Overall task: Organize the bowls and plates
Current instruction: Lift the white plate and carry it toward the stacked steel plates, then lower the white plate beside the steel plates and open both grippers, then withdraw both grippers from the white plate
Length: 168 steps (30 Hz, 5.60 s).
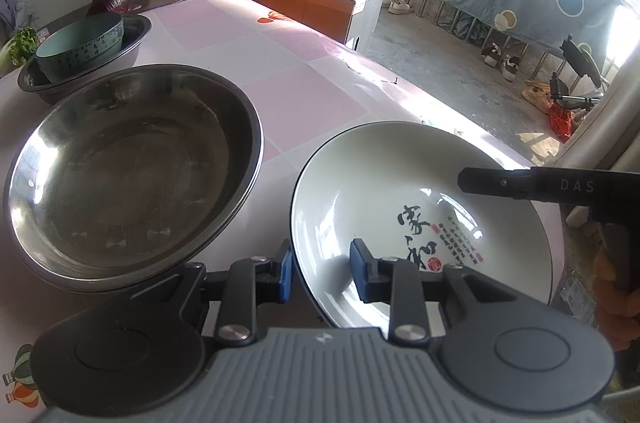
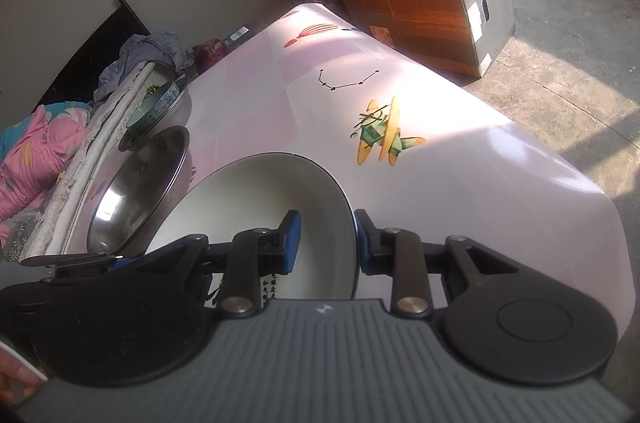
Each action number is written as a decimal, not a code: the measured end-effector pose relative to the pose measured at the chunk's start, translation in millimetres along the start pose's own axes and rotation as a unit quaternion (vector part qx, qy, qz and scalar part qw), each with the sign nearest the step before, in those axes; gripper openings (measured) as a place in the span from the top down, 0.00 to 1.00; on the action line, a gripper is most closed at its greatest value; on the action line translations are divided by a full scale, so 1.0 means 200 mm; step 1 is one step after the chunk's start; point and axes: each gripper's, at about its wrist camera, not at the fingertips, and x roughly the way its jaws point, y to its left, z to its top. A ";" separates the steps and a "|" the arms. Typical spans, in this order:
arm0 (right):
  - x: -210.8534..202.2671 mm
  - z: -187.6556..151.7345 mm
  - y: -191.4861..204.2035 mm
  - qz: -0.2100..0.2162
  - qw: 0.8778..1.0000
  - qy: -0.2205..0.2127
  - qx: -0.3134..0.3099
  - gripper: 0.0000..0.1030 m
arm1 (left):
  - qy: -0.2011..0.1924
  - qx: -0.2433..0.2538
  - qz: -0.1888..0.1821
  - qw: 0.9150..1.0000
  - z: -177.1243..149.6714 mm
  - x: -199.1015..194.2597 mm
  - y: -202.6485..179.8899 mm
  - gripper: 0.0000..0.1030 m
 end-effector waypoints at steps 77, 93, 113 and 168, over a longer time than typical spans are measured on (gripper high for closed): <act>0.10 -0.41 0.72 0.116 0.992 0.042 -0.016 0.01 | -0.027 -0.129 -0.011 0.991 -0.52 -0.50 0.50 0.29; 0.10 -0.42 0.69 0.133 0.991 0.031 0.012 0.01 | -0.022 -0.130 0.012 0.991 -0.53 -0.49 0.50 0.00; 0.11 -0.39 0.63 0.152 0.986 0.042 0.055 0.01 | -0.029 -0.136 0.004 0.990 -0.54 -0.51 0.52 0.00; 0.15 -0.30 0.59 0.182 0.971 0.114 0.105 0.01 | -0.036 -0.151 -0.011 0.988 -0.55 -0.52 0.55 0.00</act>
